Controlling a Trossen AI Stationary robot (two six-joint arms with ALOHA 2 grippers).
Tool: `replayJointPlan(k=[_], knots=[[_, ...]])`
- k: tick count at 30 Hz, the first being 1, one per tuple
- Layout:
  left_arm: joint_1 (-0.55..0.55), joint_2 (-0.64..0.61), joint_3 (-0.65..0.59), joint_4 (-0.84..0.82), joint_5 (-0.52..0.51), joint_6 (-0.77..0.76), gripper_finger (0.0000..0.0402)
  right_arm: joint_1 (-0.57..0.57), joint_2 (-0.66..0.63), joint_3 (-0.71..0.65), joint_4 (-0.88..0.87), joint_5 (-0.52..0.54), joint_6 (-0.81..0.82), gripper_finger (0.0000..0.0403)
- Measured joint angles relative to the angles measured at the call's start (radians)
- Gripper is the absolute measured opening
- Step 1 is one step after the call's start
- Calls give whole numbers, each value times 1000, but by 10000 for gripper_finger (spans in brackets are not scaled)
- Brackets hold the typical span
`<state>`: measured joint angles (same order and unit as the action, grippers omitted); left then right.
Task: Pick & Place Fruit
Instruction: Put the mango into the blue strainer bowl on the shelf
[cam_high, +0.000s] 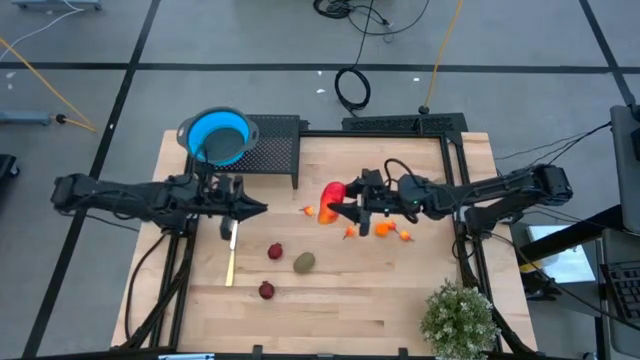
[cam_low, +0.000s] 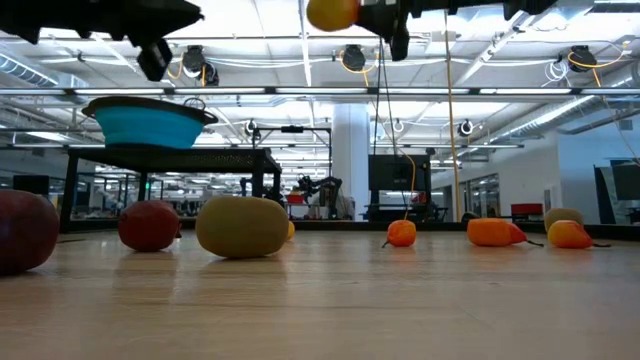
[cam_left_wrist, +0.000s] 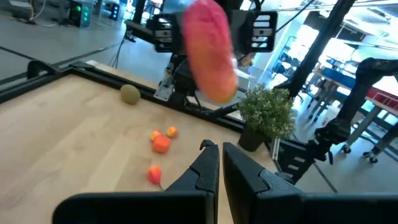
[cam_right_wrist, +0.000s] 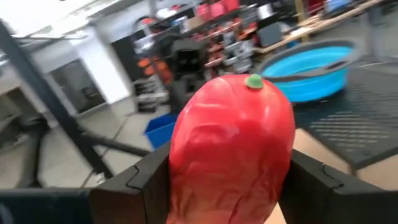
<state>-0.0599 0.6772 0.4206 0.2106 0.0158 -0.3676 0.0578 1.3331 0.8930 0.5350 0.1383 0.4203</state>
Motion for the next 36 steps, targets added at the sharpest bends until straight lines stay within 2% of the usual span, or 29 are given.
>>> replayJointPlan(k=[4, 10, 13, 19, 24, 31, 36], knots=[[-18, 114, 0, 127, -2, 0, 19, 0, 20, 0, -1, 77, -36, 217], [-49, 260, 0, 319, -67, 21, 19, -6, 28, 0, -2, 71, -48, 218], [-59, 328, 30, 365, -108, 34, 19, -6, 27, 0, -12, 71, -63, 218], [-67, 471, 165, 358, -118, 97, 19, -6, 27, 0, -18, 70, -75, 218], [-67, 552, 270, 272, -105, 157, 19, -6, 27, 0, -34, 69, -93, 218], [-64, 581, 296, 223, -122, 115, 19, 3, 27, 0, -40, 66, -93, 219], [-63, 581, 296, 216, -122, 73, 34, 5, 27, 0, -32, 16, -94, 219]])
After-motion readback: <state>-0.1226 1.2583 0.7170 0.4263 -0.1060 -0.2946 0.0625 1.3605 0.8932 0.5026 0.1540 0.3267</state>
